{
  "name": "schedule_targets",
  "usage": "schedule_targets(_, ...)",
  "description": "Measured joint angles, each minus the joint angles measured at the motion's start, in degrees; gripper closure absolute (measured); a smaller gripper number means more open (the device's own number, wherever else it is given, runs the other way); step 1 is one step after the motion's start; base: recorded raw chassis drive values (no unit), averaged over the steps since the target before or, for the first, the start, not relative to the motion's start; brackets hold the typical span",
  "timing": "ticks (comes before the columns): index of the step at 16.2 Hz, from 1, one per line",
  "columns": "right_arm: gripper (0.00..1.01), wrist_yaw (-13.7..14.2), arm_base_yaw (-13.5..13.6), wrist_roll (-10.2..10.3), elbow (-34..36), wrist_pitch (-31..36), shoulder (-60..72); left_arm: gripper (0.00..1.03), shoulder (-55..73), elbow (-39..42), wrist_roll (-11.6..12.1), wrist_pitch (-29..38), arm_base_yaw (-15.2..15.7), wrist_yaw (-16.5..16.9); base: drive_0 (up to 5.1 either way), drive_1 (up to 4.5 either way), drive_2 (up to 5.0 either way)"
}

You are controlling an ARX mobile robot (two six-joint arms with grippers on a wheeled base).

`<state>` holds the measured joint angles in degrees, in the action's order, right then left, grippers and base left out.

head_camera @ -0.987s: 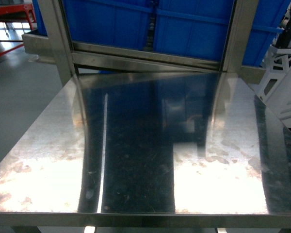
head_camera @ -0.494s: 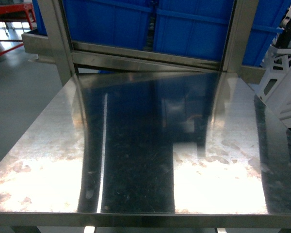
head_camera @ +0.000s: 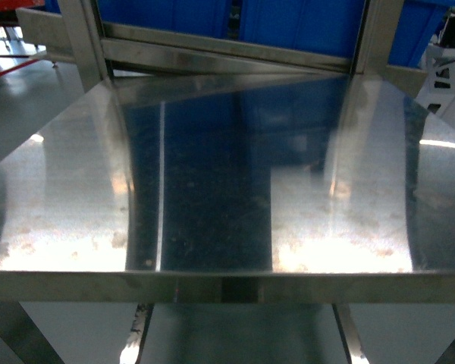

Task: Pick capacitor and pack into box

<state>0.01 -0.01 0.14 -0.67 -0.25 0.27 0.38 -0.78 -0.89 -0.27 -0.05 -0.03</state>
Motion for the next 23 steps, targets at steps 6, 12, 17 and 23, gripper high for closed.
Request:
schedule_targets(6, 0.03, 0.00, 0.00, -0.02, 0.00, 0.04, 0.00, 0.59, 0.00, 0.00, 0.22, -0.07, -0.02, 0.02, 0.0, 0.00, 0.0)
schedule_targets(12, 0.03, 0.02, 0.00, 0.00, 0.00, 0.00, 0.00, 0.59, 0.00, 0.00, 0.28, -0.13, -0.02, 0.04, 0.0, 0.00, 0.0)
schedule_targets(17, 0.03, 0.00, 0.00, 0.00, 0.00, -0.02, 0.00, 0.59, 0.00, 0.00, 0.31, -0.11, -0.02, 0.09, 0.0, 0.00, 0.0)
schedule_targets(23, 0.03, 0.00, 0.00, 0.00, 0.00, -0.09, 0.00, 0.59, 0.00, 0.00, 0.31, -0.17, -0.02, 0.02, 0.0, 0.00, 0.0)
